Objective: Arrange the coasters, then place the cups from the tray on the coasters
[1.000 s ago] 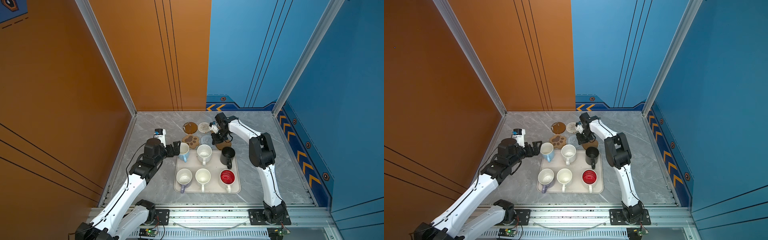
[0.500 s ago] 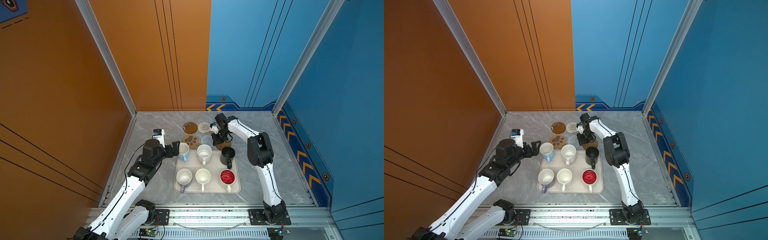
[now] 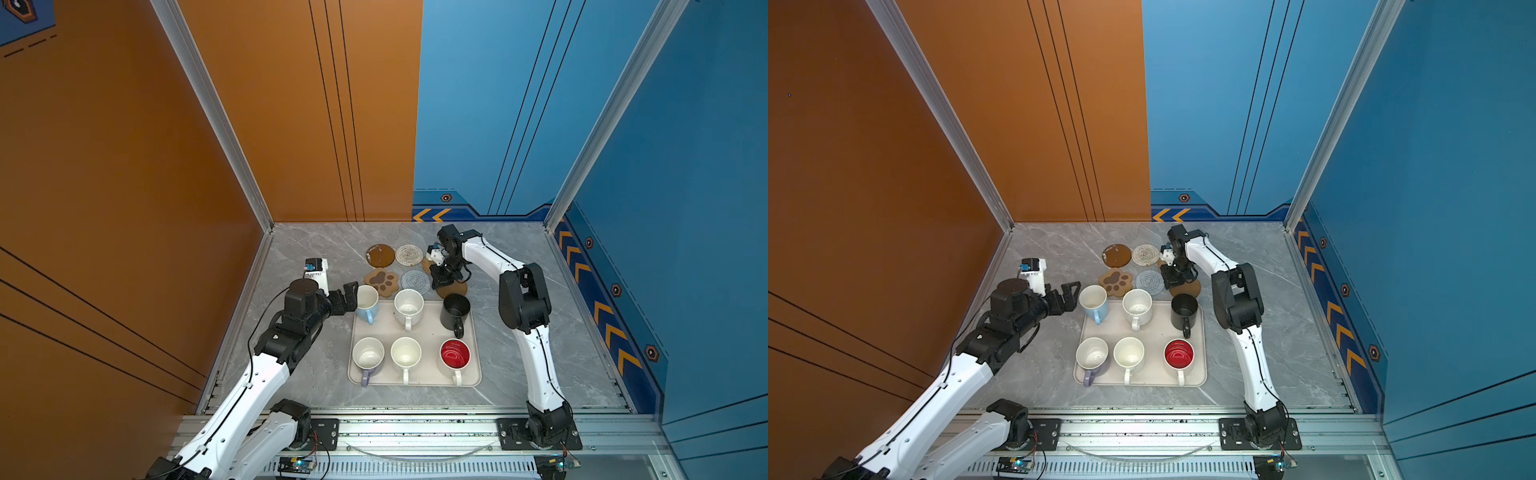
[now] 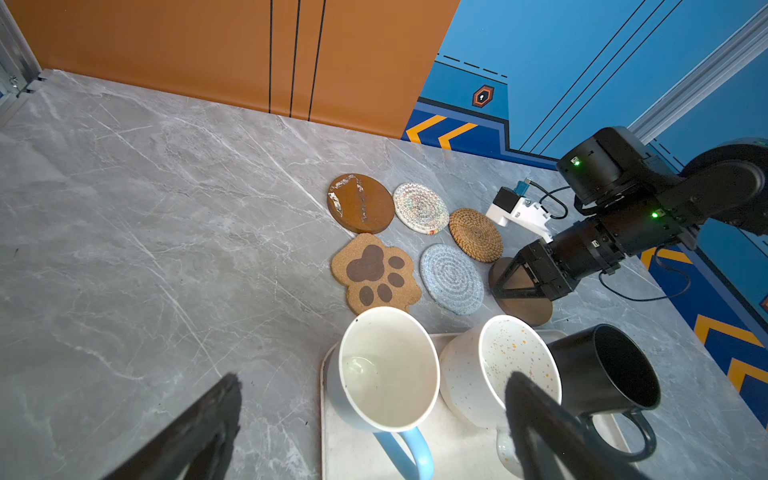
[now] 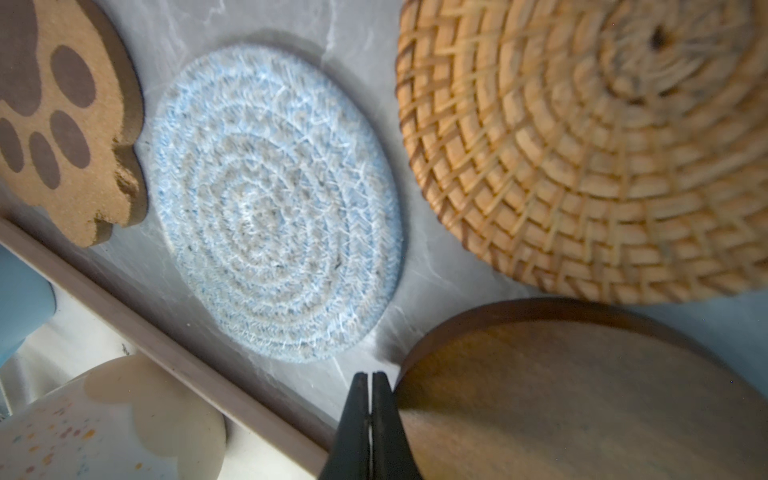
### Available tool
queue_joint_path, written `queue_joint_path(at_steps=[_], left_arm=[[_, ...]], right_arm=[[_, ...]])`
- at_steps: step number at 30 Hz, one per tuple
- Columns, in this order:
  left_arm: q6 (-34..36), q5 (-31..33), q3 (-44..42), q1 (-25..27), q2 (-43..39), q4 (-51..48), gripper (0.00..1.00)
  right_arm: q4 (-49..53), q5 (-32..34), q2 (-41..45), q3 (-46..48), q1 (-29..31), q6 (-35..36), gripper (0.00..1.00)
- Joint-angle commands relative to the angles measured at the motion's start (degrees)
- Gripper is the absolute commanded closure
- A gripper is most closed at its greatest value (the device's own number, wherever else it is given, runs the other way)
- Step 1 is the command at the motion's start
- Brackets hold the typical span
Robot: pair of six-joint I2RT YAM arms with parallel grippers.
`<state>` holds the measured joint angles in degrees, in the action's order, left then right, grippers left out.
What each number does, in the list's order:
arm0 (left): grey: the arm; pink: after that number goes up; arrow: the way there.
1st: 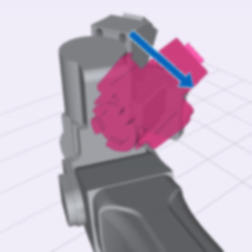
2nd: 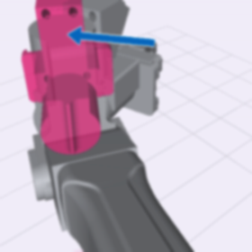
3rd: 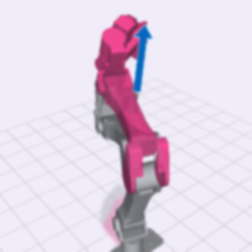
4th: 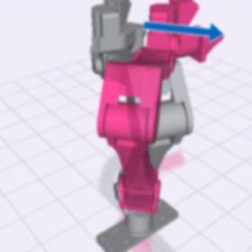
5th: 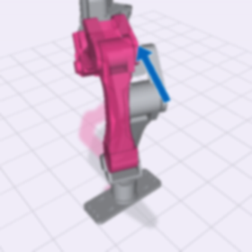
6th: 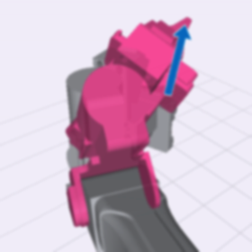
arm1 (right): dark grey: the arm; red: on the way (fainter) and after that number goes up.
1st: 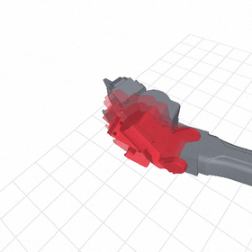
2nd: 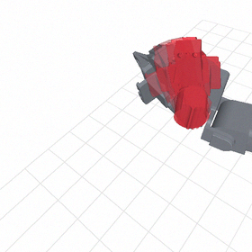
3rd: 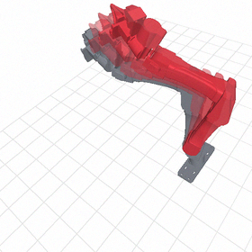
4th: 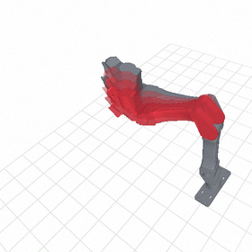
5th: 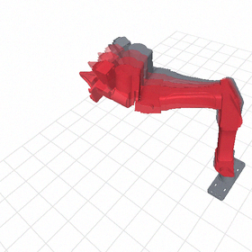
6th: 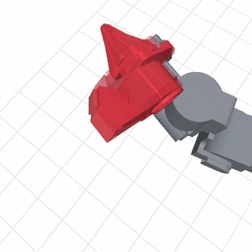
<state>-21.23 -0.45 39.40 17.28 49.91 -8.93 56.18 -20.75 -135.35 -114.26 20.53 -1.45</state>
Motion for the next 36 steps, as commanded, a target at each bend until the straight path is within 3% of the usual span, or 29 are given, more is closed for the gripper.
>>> queue_joint_path(at_steps=[1, 36], left_arm=[[0.93, 0.89, -0.77, 0.34, -0.74, -1.00, 0.01], [0.32, 1.54, -0.28, 0.74, -0.46, -1.00, 0.01]], right_arm=[[2.01, 1.58, -0.55, 1.09, -1.14, 0.21, 1.00], [1.08, 3.70, 2.90, 8.30, -12.30, 1.01, 1.00]])
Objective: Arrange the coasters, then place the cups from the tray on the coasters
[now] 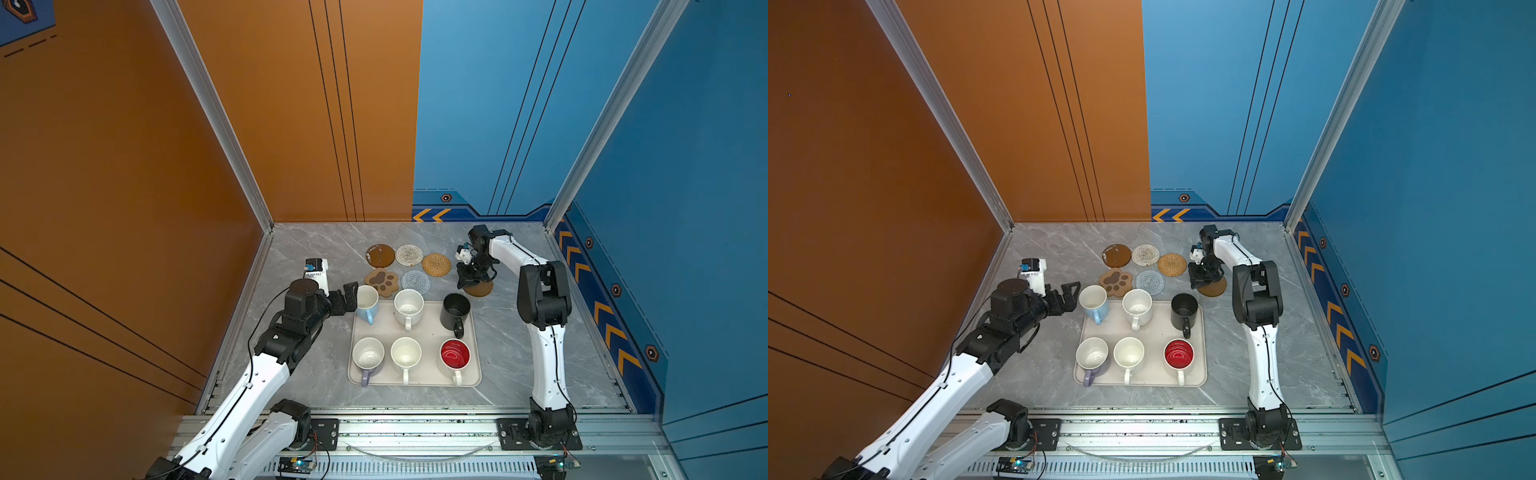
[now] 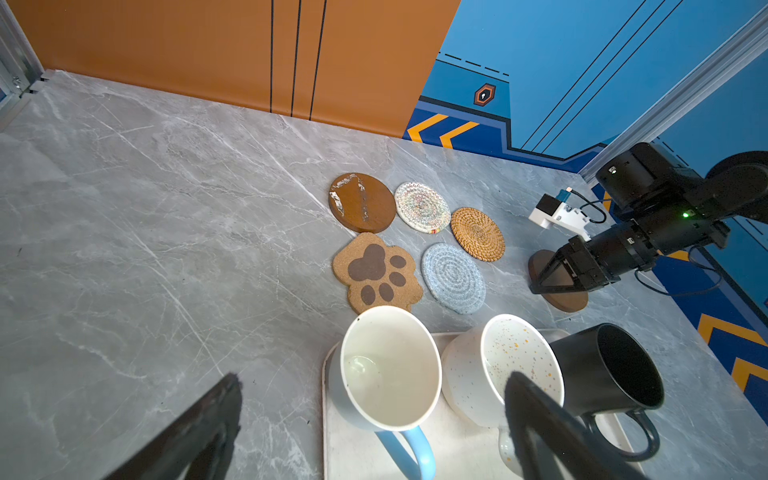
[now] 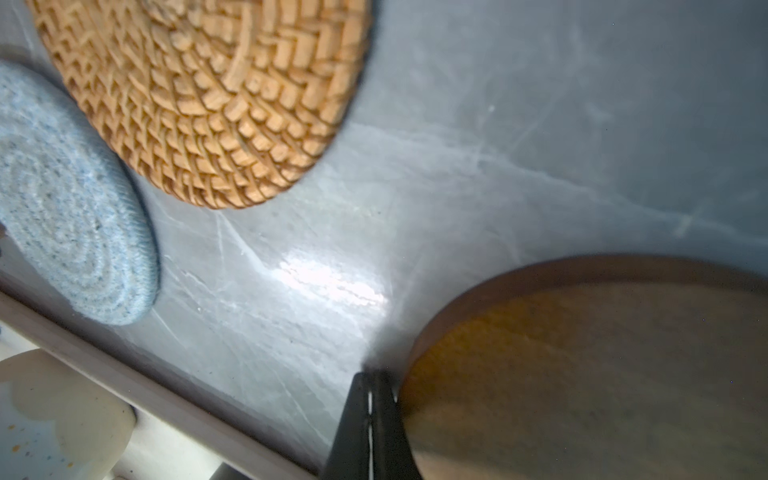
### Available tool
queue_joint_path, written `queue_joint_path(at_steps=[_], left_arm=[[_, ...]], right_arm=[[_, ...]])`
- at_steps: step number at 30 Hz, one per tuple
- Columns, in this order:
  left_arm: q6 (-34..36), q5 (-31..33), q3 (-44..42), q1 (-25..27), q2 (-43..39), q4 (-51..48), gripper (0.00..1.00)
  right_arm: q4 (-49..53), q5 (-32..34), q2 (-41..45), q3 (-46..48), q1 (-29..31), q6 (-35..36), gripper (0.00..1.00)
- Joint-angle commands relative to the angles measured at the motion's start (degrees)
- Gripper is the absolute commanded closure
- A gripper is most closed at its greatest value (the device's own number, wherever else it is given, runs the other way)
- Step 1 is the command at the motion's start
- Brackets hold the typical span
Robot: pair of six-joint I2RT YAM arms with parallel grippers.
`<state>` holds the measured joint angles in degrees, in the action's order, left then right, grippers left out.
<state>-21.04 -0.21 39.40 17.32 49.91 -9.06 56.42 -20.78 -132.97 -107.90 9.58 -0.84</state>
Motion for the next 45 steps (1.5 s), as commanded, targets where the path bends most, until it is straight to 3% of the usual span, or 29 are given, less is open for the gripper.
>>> queue_joint_path(at_steps=[1, 34, 45], left_arm=[[0.12, 1.55, -0.29, 0.72, -0.51, -0.87, 0.01], [0.35, 2.34, 0.34, 1.04, -0.65, -3.42, 0.01], [-0.05, 2.05, 0.65, 1.18, -0.76, -3.38, 0.01]], right_arm=[[0.79, 3.68, 0.60, 2.05, -1.56, 0.40, 1.00], [0.01, 3.11, 1.77, 3.23, -7.28, 0.31, 1.00], [-0.25, 2.10, 6.93, 2.36, -6.13, -1.58, 1.00]])
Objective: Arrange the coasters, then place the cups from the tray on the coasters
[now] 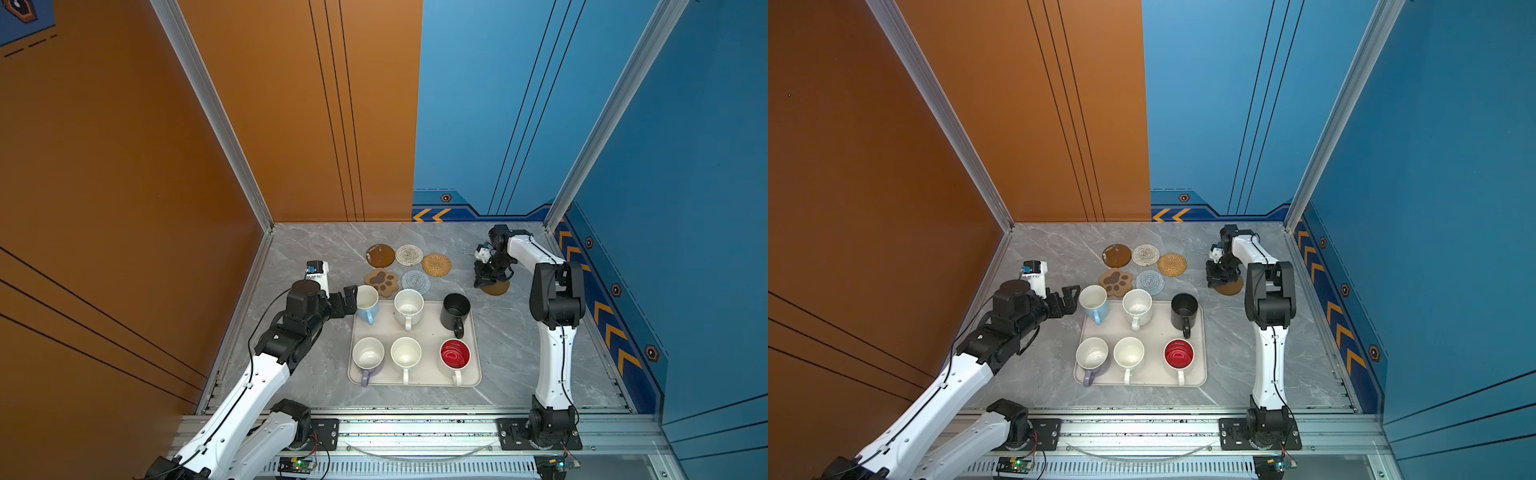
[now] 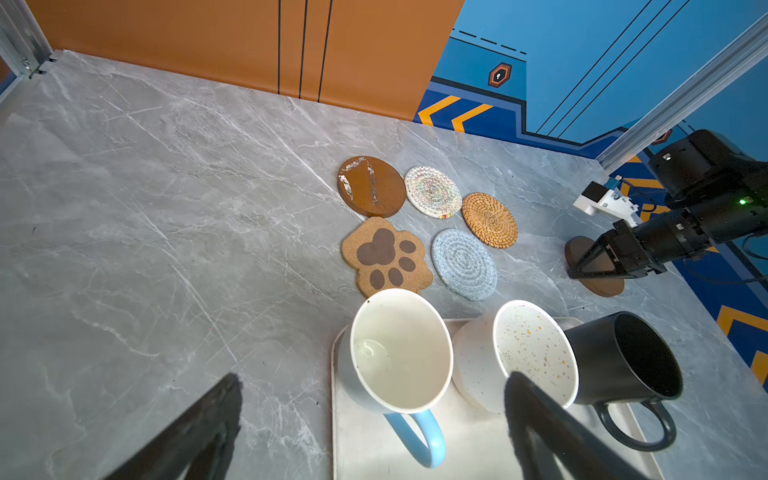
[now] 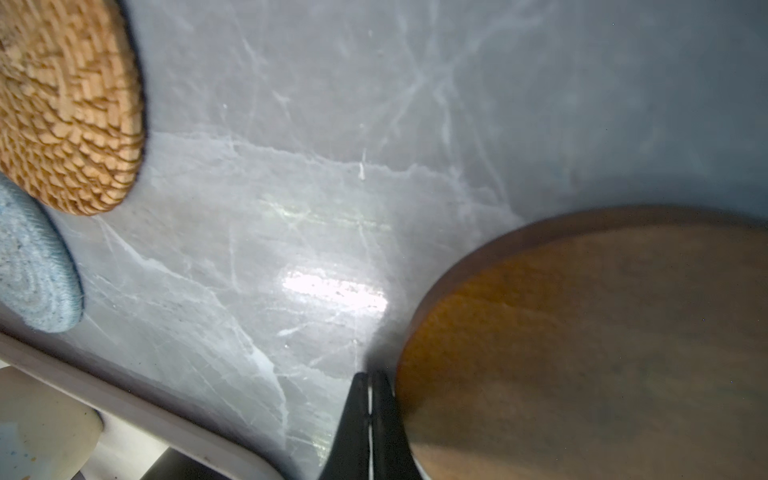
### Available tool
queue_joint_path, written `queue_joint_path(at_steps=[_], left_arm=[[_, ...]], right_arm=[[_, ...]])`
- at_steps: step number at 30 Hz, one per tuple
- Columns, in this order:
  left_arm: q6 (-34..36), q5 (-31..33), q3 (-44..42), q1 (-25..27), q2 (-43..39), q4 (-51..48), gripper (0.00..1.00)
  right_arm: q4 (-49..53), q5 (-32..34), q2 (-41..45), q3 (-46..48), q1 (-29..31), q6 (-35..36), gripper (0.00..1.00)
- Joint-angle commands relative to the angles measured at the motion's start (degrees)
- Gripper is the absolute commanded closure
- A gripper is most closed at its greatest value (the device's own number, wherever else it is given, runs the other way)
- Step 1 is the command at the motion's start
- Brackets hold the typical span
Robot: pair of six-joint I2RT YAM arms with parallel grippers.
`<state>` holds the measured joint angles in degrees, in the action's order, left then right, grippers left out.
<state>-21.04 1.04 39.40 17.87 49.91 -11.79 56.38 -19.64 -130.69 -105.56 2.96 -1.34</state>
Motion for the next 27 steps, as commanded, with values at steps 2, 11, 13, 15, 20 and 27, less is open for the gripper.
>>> queue_joint_path(at_steps=[2, 11, 13, 15, 20, 27], left_arm=[[-0.14, 0.76, 0.67, 0.70, -0.64, -0.71, 0.01], [-0.41, 1.02, 0.69, 1.41, 0.09, 0.25, 0.02], [-0.43, 1.07, 0.68, 1.70, -0.04, 0.52, 0.02], [-0.58, 1.07, 0.45, 1.94, -0.19, 0.45, 0.02], [-0.71, 1.33, -0.41, 2.39, -0.63, 0.45, 0.02], [-1.29, 1.54, -1.08, 2.76, -0.72, 0.48, 0.01]], right_arm=[[-0.14, 0.97, 5.65, -0.50, 1.26, -1.40, 1.00], [-0.04, 4.49, 3.04, -8.27, 9.17, -3.77, 1.00], [0.01, 6.59, 1.32, -10.68, 10.85, -4.39, 1.00], [-0.03, 8.32, -0.68, -13.36, 12.27, -5.13, 1.00], [-0.04, 8.67, -5.18, -19.62, 14.05, -7.59, 1.00], [-0.04, 5.41, -9.82, -25.19, 16.03, -8.94, 1.00]])
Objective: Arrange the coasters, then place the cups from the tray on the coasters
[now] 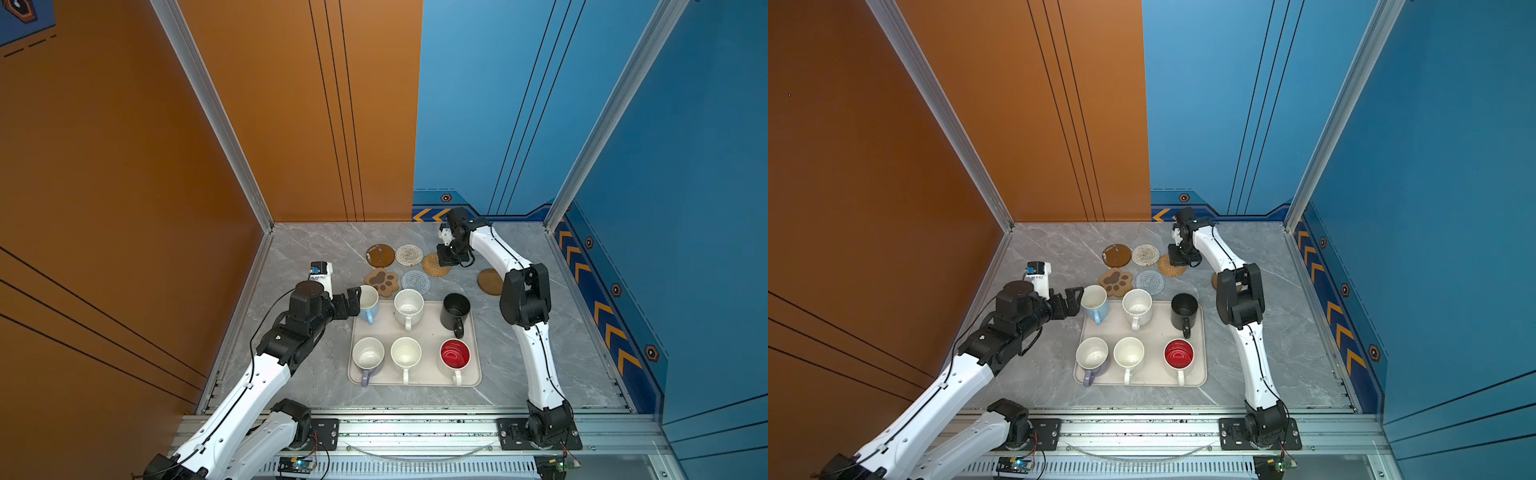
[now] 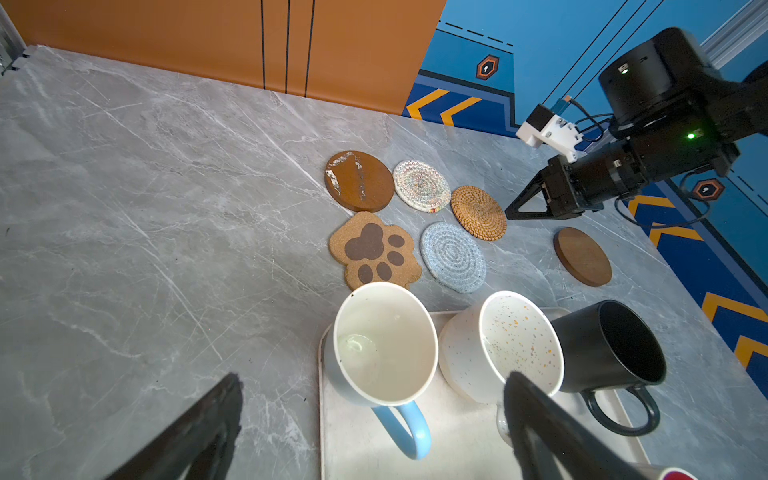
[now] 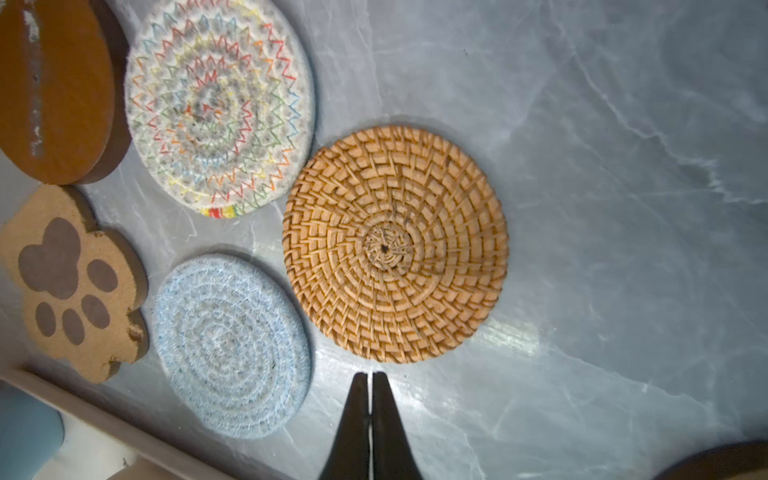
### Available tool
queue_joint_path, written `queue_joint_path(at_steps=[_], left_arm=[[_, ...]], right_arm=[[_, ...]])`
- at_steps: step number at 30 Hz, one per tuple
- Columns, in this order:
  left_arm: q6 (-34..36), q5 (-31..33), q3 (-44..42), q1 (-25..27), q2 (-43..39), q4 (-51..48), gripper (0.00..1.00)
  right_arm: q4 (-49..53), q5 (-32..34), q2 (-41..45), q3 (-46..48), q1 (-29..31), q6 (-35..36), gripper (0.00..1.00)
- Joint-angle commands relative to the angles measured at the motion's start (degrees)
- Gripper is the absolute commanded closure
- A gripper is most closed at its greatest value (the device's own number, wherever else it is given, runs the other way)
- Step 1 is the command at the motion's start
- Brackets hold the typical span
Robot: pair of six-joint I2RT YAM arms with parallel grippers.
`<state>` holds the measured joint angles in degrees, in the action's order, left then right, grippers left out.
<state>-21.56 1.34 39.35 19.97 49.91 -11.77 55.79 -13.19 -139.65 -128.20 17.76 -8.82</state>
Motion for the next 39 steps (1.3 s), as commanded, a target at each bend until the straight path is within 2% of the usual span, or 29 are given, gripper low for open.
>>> queue_joint_path(at_steps=[1, 11, 19, 28, 39], left_arm=[[-0.69, 1.27, -1.08, 0.68, -0.73, 0.43, 0.02], [-0.67, 1.29, -1.33, 0.87, -0.86, 0.43, 0.02], [-0.50, 1.36, -1.46, 0.87, -1.07, 2.52, 0.02], [-0.50, 1.20, -1.25, 0.95, -0.78, 2.81, 0.01], [-0.89, 1.19, -1.46, 1.07, -0.05, 3.68, 0.01]], right_arm=[[0.47, -1.43, -1.20, -2.79, 1.71, -1.26, 1.00], [1.06, -7.34, -2.96, -2.14, 5.70, 0.95, 1.00], [4.15, -7.81, -4.61, -1.68, 6.94, 3.08, 1.00], [6.18, -4.08, -3.98, 3.02, 5.74, 5.17, 1.00], [6.22, -0.62, -0.25, 8.85, 0.35, 5.39, 1.00]])
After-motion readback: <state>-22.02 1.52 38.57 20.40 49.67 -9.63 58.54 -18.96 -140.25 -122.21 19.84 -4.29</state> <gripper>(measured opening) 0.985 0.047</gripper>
